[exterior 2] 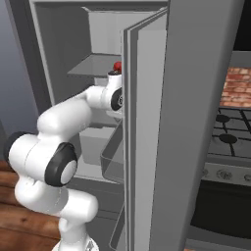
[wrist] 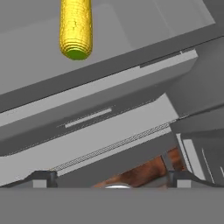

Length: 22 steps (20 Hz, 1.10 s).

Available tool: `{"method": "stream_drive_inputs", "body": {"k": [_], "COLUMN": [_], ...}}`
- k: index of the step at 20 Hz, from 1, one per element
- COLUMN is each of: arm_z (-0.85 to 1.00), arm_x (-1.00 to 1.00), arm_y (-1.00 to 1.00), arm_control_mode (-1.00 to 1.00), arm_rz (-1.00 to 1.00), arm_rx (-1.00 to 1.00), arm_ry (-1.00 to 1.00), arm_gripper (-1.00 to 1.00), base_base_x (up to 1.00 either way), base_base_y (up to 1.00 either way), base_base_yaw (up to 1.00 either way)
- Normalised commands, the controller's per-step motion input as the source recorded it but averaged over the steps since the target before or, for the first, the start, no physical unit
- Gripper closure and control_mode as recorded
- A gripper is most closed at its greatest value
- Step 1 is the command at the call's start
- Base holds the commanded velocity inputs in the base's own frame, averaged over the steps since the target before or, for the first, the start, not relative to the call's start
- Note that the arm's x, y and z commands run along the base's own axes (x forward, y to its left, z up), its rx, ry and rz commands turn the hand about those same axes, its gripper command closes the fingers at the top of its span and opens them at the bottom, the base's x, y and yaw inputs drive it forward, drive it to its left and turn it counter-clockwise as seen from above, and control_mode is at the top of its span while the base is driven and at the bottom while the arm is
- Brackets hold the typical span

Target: Place the cold items (bell pepper and corn) from the fridge in one tupperware on the dining counter. Place the warm items (kebab skewer and hot dog) in the stove area in another tupperware.

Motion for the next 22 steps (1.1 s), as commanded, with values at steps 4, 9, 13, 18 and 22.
{"method": "stream_drive_inputs", "body": {"k": [4, 9, 13, 18, 22], "arm_z": [-0.16, -0.1, -0.15, -0.32, -0.27], "arm_x": [0.52, 0.43, 0.5, 0.34, 0.25], "arm_y": [-0.2, -0.09, 0.0, 0.0, 0.0], "arm_control_mode": [-1.0, -1.0, -1.0, -1.0, -1.0], "arm_rz": [0.0, 0.0, 0.0, 0.01, 0.0], "arm_rx": [0.01, 0.0, 0.04, 0.18, 0.14], "arm_ry": [0.23, 0.46, 0.04, -0.19, -0.18], "arm_gripper": [-1.0, -1.0, -1.0, -1.0, -1.0], "base_base_x": [0.0, 0.0, 0.0, 0.0, 0.0], "base_base_y": [0.0, 0.0, 0.0, 0.0, 0.0], "base_base_yaw": [0.0, 0.0, 0.0, 0.0, 0.0]}}
